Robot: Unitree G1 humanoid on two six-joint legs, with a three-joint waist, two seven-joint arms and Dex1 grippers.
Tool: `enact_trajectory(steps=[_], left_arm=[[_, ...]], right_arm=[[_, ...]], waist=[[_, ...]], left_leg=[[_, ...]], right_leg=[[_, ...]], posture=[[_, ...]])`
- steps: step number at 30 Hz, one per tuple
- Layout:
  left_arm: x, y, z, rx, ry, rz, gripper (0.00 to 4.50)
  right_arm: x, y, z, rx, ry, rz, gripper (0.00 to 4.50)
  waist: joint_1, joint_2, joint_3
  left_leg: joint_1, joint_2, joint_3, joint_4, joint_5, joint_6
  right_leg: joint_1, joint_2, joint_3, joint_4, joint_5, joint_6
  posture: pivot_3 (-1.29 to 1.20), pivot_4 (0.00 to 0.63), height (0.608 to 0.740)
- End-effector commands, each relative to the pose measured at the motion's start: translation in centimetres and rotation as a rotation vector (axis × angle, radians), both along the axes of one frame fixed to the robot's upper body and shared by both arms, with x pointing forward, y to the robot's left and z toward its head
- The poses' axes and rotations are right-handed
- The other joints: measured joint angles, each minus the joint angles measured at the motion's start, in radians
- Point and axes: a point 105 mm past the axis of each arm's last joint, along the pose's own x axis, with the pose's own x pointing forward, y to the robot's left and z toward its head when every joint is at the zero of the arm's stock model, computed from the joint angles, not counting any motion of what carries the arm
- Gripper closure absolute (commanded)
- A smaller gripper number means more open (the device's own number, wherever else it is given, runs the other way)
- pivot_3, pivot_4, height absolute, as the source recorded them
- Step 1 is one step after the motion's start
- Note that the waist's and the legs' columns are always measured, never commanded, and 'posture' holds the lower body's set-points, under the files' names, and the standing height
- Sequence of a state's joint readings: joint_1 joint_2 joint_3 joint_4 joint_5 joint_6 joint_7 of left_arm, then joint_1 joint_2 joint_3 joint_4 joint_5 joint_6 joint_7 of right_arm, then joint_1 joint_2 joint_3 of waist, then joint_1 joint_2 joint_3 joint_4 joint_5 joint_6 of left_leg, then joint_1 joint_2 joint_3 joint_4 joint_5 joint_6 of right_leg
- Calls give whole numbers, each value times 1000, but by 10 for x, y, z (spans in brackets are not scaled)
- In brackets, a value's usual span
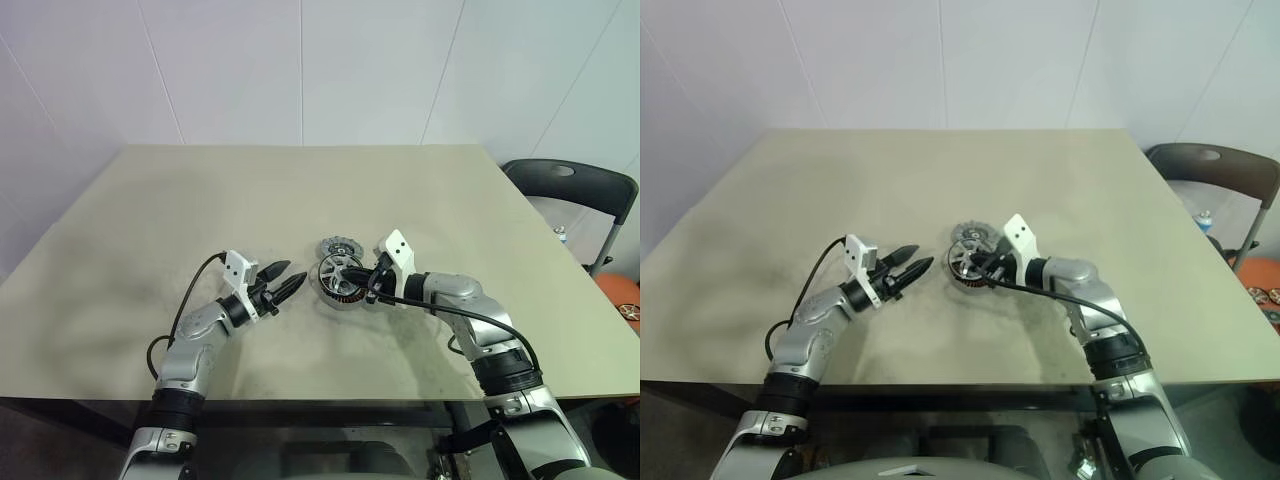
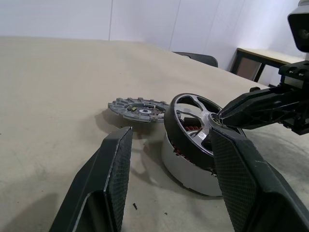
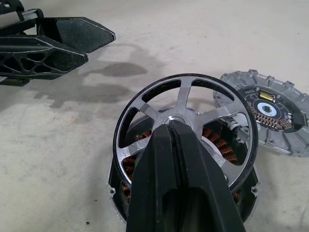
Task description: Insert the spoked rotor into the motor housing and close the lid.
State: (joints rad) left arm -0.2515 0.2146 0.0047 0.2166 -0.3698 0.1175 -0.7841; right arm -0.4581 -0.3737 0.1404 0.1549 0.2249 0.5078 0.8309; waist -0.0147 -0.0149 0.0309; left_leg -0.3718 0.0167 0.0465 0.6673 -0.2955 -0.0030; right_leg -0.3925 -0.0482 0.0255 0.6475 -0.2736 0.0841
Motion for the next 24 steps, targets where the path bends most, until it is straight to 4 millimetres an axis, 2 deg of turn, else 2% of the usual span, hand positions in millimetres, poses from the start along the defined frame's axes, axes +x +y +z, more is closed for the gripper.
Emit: enact_trajectory(steps=[1,3,6,11,17,24], left_arm=[[3,-1,11,6,-50,-5,1806],[3,-1,11,8,-49,-6,1806],[3,-1,10,8,-47,-6,1806],[2,-1,10,8,-47,-8,1806],[2,-2,9,9,-43,-14,1806],[1,-2,9,8,-42,-15,1806]], right_arm=[[7,-9,5,12,7,-32,4483],[6,-8,18,78,4,-14,4483],[5,-9,23,102,8,5,4483],[11,-23,15,2,-5,-39,4483],[21,-34,17,-48,-43,-97,4483],[20,-31,10,-88,-43,-93,4483]], waist=[[0,0,0],[1,0,0],[1,0,0],[1,0,0],[0,0,0],[0,0,0]], left_leg=[[0,0,0,0,0,0],[0,0,0,0,0,0],[-1,0,0,0,0,0],[-2,0,0,0,0,0],[-2,0,0,0,0,0],[-2,0,0,0,0,0]], right_leg=[[0,0,0,0,0,0],[0,0,0,0,0,0],[-1,0,0,0,0,0],[-2,0,0,-1,0,0],[-2,0,0,-1,0,0],[-2,0,0,-1,0,0]], posture=[[0,0,740],[0,0,740],[0,0,740],[0,0,740],[0,0,740],[0,0,740]])
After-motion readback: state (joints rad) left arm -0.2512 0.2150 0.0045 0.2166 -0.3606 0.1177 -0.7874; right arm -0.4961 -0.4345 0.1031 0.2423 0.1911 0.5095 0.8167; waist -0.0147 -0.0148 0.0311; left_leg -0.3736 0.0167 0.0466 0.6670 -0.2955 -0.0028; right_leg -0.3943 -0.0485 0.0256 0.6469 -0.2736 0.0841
